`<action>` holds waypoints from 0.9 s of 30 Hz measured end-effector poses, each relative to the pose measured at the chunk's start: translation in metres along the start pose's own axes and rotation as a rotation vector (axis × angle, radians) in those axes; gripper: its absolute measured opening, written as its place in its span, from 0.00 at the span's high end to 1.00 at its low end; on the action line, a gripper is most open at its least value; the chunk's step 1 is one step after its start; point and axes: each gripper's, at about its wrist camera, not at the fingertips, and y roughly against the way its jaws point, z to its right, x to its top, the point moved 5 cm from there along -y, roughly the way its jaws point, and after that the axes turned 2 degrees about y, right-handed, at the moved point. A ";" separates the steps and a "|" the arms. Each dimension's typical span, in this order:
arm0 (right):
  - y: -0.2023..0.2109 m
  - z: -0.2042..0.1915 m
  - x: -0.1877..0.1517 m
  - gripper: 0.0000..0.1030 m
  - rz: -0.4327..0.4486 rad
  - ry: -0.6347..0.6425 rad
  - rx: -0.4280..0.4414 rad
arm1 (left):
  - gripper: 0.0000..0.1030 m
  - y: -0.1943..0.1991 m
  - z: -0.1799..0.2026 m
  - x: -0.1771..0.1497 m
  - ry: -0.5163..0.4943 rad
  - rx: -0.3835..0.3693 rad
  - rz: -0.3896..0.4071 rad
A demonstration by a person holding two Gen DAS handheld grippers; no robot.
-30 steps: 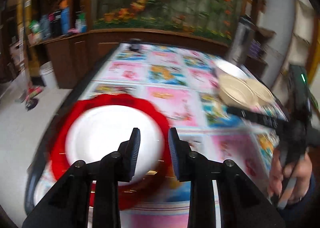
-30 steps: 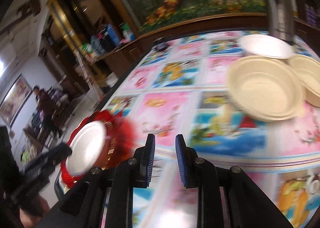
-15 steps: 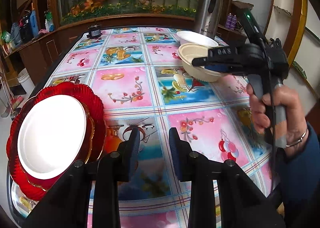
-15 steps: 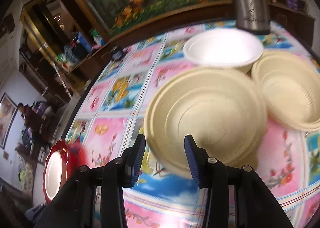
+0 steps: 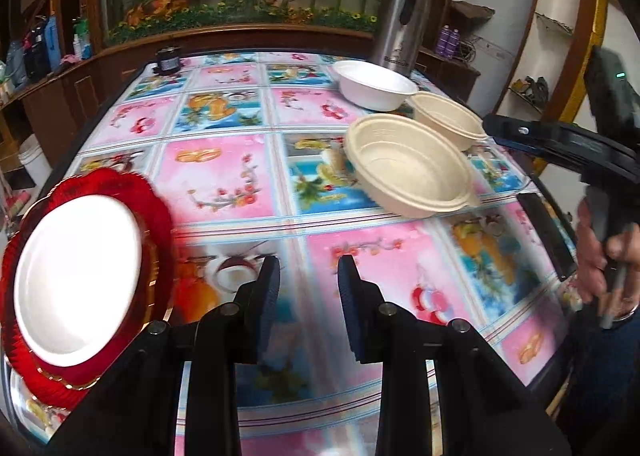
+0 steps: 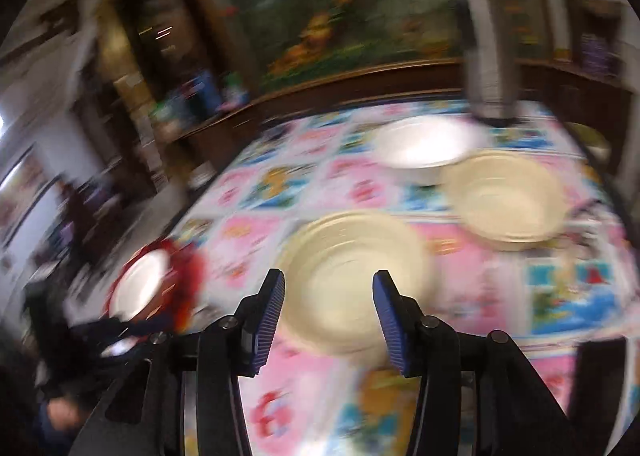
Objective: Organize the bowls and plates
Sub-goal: 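Grasp the beige plate rim with the left gripper and lift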
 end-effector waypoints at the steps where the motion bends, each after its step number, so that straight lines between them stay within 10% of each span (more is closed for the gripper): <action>1: 0.000 0.015 0.001 0.52 0.015 -0.052 -0.048 | 0.74 -0.001 0.002 0.002 0.000 -0.009 -0.004; 6: -0.022 0.063 -0.013 0.70 -0.014 -0.294 0.003 | 0.72 -0.011 0.021 0.031 -0.002 -0.047 -0.026; 10: -0.032 0.081 -0.022 0.78 -0.026 -0.350 0.036 | 0.44 -0.029 0.028 0.060 0.010 -0.051 -0.029; 27: -0.048 0.068 -0.030 0.87 -0.105 -0.292 0.106 | 0.49 -0.118 0.041 0.086 0.023 -0.054 -0.168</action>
